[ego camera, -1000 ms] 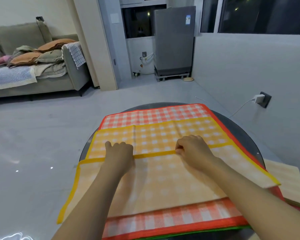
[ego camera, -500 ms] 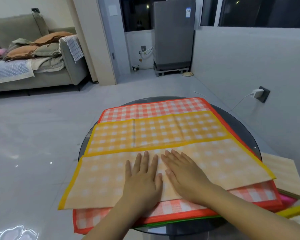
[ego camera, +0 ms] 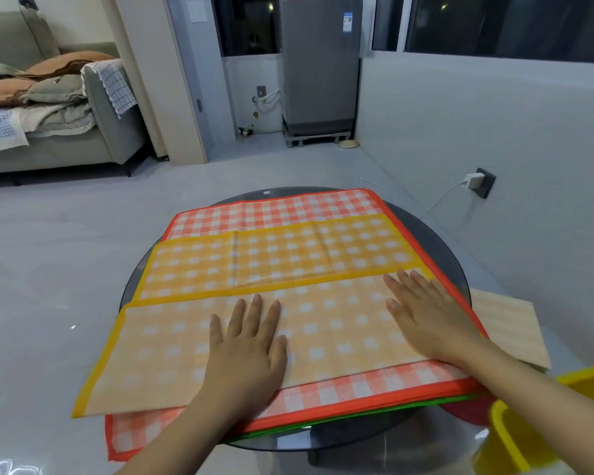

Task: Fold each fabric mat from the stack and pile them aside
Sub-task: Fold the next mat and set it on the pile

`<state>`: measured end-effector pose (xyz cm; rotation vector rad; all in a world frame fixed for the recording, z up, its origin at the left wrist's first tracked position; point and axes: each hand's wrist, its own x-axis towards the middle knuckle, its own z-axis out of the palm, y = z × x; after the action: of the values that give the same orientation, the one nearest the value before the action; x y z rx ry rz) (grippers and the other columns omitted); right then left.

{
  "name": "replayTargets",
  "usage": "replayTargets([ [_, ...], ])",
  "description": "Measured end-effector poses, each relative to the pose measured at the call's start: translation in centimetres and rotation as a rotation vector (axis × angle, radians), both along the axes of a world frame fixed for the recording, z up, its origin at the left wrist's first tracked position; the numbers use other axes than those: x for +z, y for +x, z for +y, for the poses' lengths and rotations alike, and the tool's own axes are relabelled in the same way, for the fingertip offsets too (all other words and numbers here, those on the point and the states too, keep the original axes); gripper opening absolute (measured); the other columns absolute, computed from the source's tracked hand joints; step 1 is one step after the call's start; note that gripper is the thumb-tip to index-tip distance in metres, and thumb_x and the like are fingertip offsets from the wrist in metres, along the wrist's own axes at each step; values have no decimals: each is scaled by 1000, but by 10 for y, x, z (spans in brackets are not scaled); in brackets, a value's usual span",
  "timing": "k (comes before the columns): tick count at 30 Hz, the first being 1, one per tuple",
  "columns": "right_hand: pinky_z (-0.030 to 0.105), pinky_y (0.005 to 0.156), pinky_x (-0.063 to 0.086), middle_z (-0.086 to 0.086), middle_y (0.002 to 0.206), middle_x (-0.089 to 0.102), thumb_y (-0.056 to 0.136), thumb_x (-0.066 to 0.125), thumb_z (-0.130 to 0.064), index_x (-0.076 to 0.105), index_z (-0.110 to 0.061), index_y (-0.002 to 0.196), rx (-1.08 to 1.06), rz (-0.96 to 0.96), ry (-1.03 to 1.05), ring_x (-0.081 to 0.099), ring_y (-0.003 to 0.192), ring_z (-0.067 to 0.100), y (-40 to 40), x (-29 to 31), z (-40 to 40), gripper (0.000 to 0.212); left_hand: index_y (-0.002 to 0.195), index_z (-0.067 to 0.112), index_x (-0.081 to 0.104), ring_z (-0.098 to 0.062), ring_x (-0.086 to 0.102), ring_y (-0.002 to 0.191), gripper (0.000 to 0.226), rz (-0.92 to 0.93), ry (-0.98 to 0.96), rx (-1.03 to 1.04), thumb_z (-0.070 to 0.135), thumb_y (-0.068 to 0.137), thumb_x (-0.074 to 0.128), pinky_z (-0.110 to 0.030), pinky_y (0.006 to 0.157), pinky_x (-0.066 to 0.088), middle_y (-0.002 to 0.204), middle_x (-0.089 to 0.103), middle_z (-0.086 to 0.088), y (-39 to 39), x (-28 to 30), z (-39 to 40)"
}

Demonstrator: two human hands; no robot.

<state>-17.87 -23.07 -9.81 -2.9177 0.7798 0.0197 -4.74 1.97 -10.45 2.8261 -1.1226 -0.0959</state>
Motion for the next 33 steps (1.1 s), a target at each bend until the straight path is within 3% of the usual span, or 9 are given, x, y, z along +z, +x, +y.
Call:
replayTargets([
  [9,34,117,-10,-2,158,-9,99,9,-45,-3,-27,150,12,-17,42,-13,144,13,8,7,9,55,148,36,-15,-18,-23,143,79,10,4,-5,57,71,-20,-51,116,-12,156,-23,6,-1,1,-1],
  [13,31,116,-10,-3,158,-7,101,13,-40,2,-27,150,197,-91,118,-11,144,10,36,13,52,52,149,34,-12,-19,-21,144,58,16,12,6,50,95,1,-52,116,-11,157,-20,4,-1,3,-2],
  [17,30,117,-9,-5,158,-6,101,15,-38,3,-27,150,319,-94,111,-11,144,10,64,13,88,51,150,33,-8,-19,-19,145,55,28,-4,10,45,99,11,-51,115,-12,158,-17,3,0,5,-2],
  [24,30,117,-10,-8,157,-8,100,13,-43,0,-32,149,357,-30,53,-12,143,7,79,-2,98,52,150,35,-5,-15,-17,145,54,44,-44,-27,44,99,12,-47,117,-13,158,-14,6,11,3,13],
  [29,29,116,-12,-12,156,-12,99,10,-44,-3,-34,149,355,-16,48,-16,142,2,78,-2,98,52,149,42,-2,-12,-14,145,52,32,-43,83,47,99,11,-46,118,-10,158,-10,11,45,0,62],
  [33,27,115,-12,-13,155,-14,98,9,-45,-4,-35,148,357,-11,45,-18,138,-2,77,-1,98,52,147,47,5,-10,-8,146,69,5,-78,166,61,80,-7,-44,118,-6,158,-4,15,68,-6,101],
])
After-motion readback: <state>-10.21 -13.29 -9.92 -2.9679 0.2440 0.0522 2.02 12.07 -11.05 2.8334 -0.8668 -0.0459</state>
